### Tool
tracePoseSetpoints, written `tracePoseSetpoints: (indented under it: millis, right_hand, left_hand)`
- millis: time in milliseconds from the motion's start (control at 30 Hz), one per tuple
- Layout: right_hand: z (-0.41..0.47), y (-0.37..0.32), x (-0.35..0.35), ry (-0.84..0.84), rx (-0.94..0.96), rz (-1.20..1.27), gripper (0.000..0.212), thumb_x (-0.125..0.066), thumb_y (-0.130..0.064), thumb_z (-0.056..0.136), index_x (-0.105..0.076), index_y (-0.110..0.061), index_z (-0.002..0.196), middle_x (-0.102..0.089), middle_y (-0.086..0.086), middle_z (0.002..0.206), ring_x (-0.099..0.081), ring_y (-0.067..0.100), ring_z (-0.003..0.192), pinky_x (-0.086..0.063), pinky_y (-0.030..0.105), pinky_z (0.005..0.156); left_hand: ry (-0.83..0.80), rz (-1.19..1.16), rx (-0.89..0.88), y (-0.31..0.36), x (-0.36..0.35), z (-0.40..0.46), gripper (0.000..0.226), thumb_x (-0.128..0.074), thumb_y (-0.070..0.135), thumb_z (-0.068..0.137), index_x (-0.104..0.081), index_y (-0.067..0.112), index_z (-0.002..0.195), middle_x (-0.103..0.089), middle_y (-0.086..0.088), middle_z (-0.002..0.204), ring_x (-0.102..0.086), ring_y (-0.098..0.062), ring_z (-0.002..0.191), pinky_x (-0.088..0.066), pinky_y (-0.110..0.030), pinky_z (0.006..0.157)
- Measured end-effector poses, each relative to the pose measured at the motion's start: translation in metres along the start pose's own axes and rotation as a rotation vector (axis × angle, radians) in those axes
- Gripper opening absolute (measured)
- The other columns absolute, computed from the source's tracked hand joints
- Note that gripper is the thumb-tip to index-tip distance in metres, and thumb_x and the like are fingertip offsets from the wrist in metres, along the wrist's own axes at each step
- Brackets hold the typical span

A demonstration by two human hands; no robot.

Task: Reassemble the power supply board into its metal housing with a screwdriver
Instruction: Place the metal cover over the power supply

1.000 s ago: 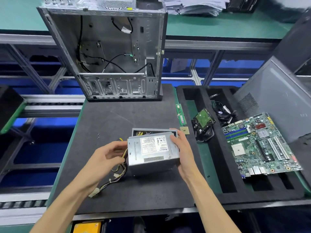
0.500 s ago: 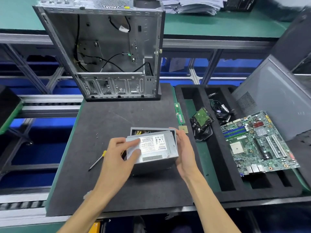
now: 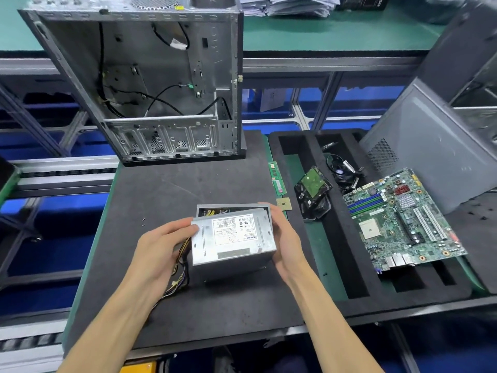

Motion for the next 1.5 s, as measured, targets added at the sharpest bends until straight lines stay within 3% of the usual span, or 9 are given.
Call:
tracePoseSetpoints:
  millis: [267,400,500,733,833,1033,1233,1400,1500]
  right_hand:
    - [-0.001,-0.001,-0.011,-0.089,-0.006,-0.128,0.040,-0.046,-0.046,0.106,-0.057,-0.017,0.132,-0.072,0.006,0.125,-0.067,0.024,0.120,-0.050,0.040,0.104]
    - [0.000,0.005,-0.019,-0.145,-0.050,-0.108,0.041,-0.064,-0.034,0.096,-0.051,-0.023,0.133,-0.071,0.008,0.127,-0.070,0.025,0.116,-0.059,0.036,0.091]
    - [0.001,0.005,-0.017,-0.142,-0.051,-0.044,0.034,-0.064,-0.022,0.100,-0.054,-0.023,0.132,-0.073,0.006,0.125,-0.072,0.023,0.112,-0.059,0.029,0.080]
    - [0.003,-0.002,-0.017,-0.143,-0.025,0.019,0.041,-0.069,-0.024,0.088,-0.058,-0.019,0.128,-0.072,0.008,0.123,-0.072,0.024,0.111,-0.060,0.032,0.082]
    - [0.004,-0.001,-0.018,-0.147,-0.035,0.030,0.043,-0.069,-0.028,0.086,-0.058,-0.021,0.126,-0.073,0.007,0.123,-0.072,0.023,0.110,-0.059,0.032,0.079]
    - [0.004,-0.001,-0.025,-0.169,-0.056,0.003,0.048,-0.070,-0.040,0.088,-0.055,-0.016,0.127,-0.075,0.004,0.119,-0.072,0.021,0.111,-0.058,0.027,0.079]
    - [0.005,-0.002,-0.024,-0.131,-0.041,0.043,0.045,-0.071,-0.029,0.085,-0.059,-0.012,0.124,-0.075,0.009,0.114,-0.074,0.022,0.103,-0.058,0.028,0.073]
    - [0.006,-0.001,-0.023,-0.165,-0.063,0.024,0.041,-0.070,-0.027,0.088,-0.059,-0.017,0.125,-0.074,0.010,0.119,-0.073,0.025,0.108,-0.059,0.033,0.080]
    - [0.008,0.000,-0.020,-0.138,-0.075,0.003,0.026,-0.069,-0.021,0.096,-0.062,-0.016,0.120,-0.075,0.009,0.117,-0.073,0.023,0.106,-0.059,0.031,0.079]
  left_hand:
    - [0.072,0.150,-0.140,0.015,-0.002,-0.004,0.016,-0.078,0.009,0.082,-0.079,0.018,0.096,-0.079,-0.004,0.093,-0.072,-0.017,0.083,-0.051,-0.028,0.074]
    - [0.126,0.196,-0.251,0.024,-0.002,-0.003,0.016,-0.078,0.007,0.083,-0.080,0.020,0.093,-0.079,0.004,0.085,-0.070,0.001,0.070,-0.049,-0.009,0.057]
    - [0.108,0.226,-0.267,0.023,-0.003,0.001,0.016,-0.077,0.011,0.084,-0.080,0.023,0.095,-0.078,0.008,0.089,-0.069,0.003,0.074,-0.049,-0.008,0.059]
    - [-0.221,0.211,-0.046,0.001,-0.021,0.025,0.037,-0.066,0.023,0.095,-0.065,0.027,0.131,-0.071,0.010,0.125,-0.066,-0.010,0.117,-0.046,-0.033,0.101]
    - [-0.368,0.217,-0.032,0.000,-0.035,0.024,0.028,-0.055,0.021,0.100,-0.071,0.025,0.122,-0.072,-0.003,0.124,-0.068,-0.019,0.115,-0.048,-0.037,0.093]
    - [-0.202,0.254,-0.088,0.008,-0.026,0.031,0.015,-0.064,0.018,0.096,-0.074,0.014,0.106,-0.077,-0.007,0.107,-0.072,-0.018,0.094,-0.054,-0.030,0.079]
    - [-0.182,0.263,-0.135,0.007,-0.025,0.024,0.017,-0.063,0.020,0.097,-0.073,0.016,0.110,-0.077,-0.003,0.109,-0.073,-0.019,0.100,-0.052,-0.033,0.084]
    - [-0.212,0.291,-0.148,0.008,-0.030,0.019,0.021,-0.057,0.018,0.101,-0.070,0.018,0.118,-0.075,0.000,0.115,-0.071,-0.017,0.107,-0.052,-0.035,0.091]
    - [-0.175,0.371,-0.223,0.013,-0.032,0.015,0.020,-0.053,0.021,0.103,-0.070,0.022,0.113,-0.075,0.007,0.111,-0.070,-0.007,0.101,-0.052,-0.024,0.083]
Point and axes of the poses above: each hand's wrist, its own z-axis towards the middle knuckle, its own x-axis out of the back of the hand, y = z × x, the point moved 10 cm from there along z, towards the middle knuckle
